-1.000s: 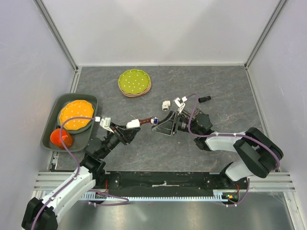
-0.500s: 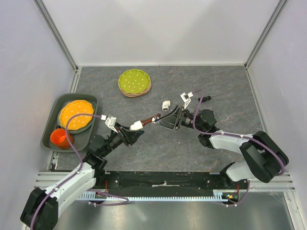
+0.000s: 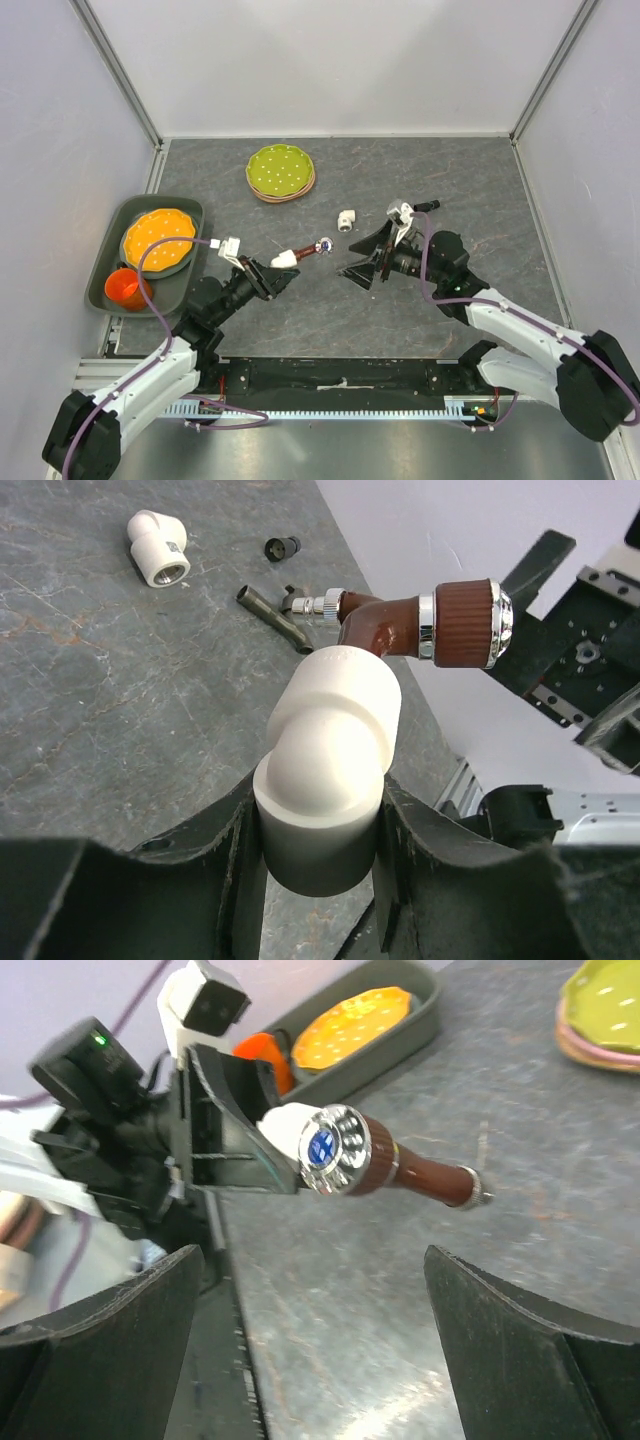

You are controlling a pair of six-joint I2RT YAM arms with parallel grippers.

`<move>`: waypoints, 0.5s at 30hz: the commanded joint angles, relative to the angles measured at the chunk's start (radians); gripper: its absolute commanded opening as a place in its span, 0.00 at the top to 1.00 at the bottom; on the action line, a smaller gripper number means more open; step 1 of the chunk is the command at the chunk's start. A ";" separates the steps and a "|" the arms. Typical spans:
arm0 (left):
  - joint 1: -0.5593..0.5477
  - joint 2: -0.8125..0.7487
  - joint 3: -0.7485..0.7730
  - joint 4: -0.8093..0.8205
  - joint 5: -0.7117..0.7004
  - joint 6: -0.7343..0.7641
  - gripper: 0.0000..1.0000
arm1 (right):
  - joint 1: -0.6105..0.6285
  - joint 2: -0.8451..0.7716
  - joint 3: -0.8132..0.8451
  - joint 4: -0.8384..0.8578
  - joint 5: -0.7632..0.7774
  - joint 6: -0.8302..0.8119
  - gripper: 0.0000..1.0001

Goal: Install the water faucets

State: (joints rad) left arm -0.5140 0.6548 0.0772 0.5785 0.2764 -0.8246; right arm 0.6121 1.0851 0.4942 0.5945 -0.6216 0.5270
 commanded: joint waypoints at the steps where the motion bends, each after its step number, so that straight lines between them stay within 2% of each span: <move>1: -0.003 -0.001 0.068 0.047 0.001 -0.123 0.98 | -0.002 -0.100 -0.054 -0.087 0.112 -0.312 0.02; 6: -0.001 0.023 0.101 0.075 0.107 -0.119 0.98 | -0.002 -0.151 -0.144 0.067 0.140 -0.409 0.02; 9: -0.003 0.054 0.130 0.083 0.197 -0.099 0.98 | -0.002 -0.152 -0.143 0.097 0.091 -0.441 0.02; 15: -0.003 0.178 0.150 0.214 0.349 -0.146 0.98 | -0.002 -0.137 -0.135 0.189 -0.021 -0.473 0.02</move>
State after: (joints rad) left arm -0.5140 0.7860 0.1757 0.6262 0.4782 -0.9100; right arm 0.6121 0.9478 0.3477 0.6579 -0.5529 0.1246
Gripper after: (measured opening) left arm 0.455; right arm 0.982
